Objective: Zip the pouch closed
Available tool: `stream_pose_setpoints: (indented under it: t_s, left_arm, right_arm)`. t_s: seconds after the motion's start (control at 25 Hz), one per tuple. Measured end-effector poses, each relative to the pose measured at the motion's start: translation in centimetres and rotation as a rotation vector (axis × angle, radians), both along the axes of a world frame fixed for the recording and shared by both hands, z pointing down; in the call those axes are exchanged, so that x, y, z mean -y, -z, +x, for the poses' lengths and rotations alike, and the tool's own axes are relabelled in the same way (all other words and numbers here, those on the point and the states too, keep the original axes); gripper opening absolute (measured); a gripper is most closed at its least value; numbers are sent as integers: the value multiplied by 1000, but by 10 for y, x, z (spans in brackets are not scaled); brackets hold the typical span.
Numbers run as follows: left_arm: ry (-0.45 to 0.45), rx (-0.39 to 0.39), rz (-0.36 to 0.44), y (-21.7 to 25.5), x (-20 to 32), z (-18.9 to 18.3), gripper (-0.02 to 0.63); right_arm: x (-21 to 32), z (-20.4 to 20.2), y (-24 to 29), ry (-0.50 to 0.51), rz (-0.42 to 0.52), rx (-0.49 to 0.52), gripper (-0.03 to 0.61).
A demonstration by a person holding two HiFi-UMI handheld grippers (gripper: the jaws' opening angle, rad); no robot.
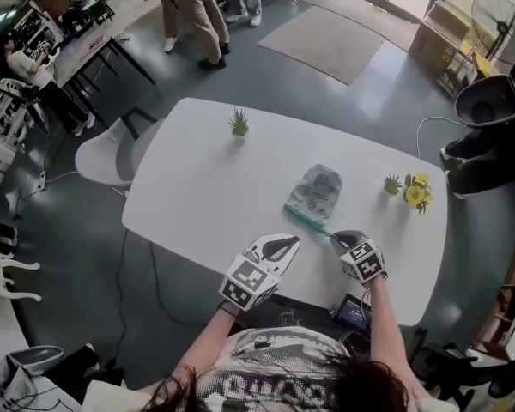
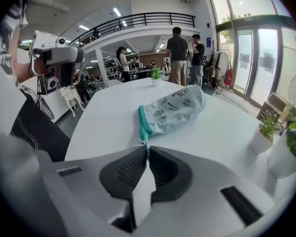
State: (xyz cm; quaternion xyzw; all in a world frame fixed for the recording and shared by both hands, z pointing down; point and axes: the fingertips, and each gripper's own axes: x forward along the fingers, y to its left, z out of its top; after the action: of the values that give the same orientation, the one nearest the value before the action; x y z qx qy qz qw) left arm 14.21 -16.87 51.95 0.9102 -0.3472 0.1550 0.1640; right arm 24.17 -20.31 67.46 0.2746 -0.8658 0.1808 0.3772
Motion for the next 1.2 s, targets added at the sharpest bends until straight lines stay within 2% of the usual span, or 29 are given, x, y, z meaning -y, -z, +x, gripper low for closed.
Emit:
stream_pose_setpoints:
  t_s: [0.32, 0.48, 0.56, 0.6, 0.84, 1.0, 1.2]
  left_arm:
    - [-9, 33, -59, -24, 1, -15, 15]
    - [-64, 50, -108, -44, 3, -9, 28]
    - [-110, 66, -130, -57, 3, -6, 115]
    - [-132, 77, -139, -64, 3, -4, 129]
    - [-210, 131, -203, -101, 5, -2, 129]
    - [-243, 142, -241, -116, 7, 5, 129]
    - [-264, 135, -248, -120, 6, 13, 129]
  right_arm:
    - [-13, -36, 37, -52, -1, 135, 17]
    - [-17, -49, 54, -76, 1, 165, 15]
    - [-20, -55, 57, -87, -4, 172, 15]
    - [-22, -57, 57, -91, -7, 173, 15]
    - [-25, -66, 58, -134, -11, 173, 15]
    - [-23, -69, 59, -154, -14, 173, 15]
    - [-28, -71, 55, -154, -19, 158, 15]
